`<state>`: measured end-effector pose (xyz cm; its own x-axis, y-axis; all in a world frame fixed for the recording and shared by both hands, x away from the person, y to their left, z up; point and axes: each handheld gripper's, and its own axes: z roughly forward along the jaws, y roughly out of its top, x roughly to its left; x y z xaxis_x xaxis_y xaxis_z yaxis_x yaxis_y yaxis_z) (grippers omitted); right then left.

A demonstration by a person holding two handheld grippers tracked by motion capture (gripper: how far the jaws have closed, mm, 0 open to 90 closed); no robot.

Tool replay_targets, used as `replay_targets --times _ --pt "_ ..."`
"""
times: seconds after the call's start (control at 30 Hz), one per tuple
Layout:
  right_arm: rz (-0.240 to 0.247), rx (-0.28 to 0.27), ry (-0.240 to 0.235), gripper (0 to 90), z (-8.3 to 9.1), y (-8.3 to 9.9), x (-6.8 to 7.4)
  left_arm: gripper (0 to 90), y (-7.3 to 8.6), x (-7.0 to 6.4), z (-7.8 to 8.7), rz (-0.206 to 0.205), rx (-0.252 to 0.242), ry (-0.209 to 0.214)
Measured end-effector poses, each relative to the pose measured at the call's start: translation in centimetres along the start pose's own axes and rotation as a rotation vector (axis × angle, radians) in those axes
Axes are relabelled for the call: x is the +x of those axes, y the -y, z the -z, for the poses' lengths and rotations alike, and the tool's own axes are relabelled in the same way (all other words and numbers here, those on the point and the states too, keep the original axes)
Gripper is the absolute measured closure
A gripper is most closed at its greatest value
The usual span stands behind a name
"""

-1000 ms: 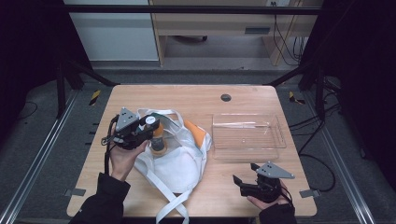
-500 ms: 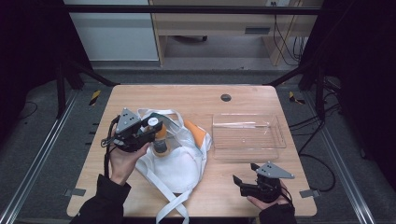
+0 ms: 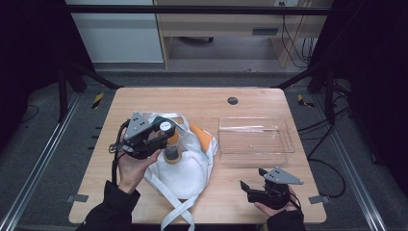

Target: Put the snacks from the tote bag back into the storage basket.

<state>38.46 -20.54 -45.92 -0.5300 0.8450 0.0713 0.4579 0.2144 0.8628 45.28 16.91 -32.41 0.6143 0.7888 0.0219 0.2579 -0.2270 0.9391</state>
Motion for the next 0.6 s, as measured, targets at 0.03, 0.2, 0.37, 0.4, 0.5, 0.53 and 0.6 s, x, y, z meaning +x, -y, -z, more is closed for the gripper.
replay_targets --times 0.03,0.2,0.37,0.4,0.5,0.53,0.6 --pt "0.000 -0.001 0.001 18.6 0.0 0.0 0.0 58.4 -0.1 -0.2 -0.1 -0.001 -0.003 0.001" --pt "0.000 -0.001 0.002 18.6 0.0 0.0 0.0 58.4 -1.1 -1.2 -0.4 -0.012 -0.013 0.015" --pt "0.001 -0.002 0.001 18.4 0.0 0.0 0.0 58.4 -2.0 -2.1 -0.6 -0.021 -0.027 0.031" --pt "0.002 -0.002 0.001 18.3 0.0 0.0 0.0 58.4 -2.1 -2.3 -0.6 -0.023 -0.030 0.033" --pt "0.002 0.000 0.000 18.2 0.0 0.0 0.0 58.4 -2.5 -2.7 -0.9 -0.022 -0.035 0.046" --pt "0.003 0.000 0.000 18.1 0.0 0.0 0.0 58.4 -2.6 -2.8 -1.0 -0.024 -0.035 0.047" --pt "0.003 0.000 0.000 18.1 0.0 0.0 0.0 58.4 -2.9 -3.2 -1.2 -0.029 -0.035 0.052"
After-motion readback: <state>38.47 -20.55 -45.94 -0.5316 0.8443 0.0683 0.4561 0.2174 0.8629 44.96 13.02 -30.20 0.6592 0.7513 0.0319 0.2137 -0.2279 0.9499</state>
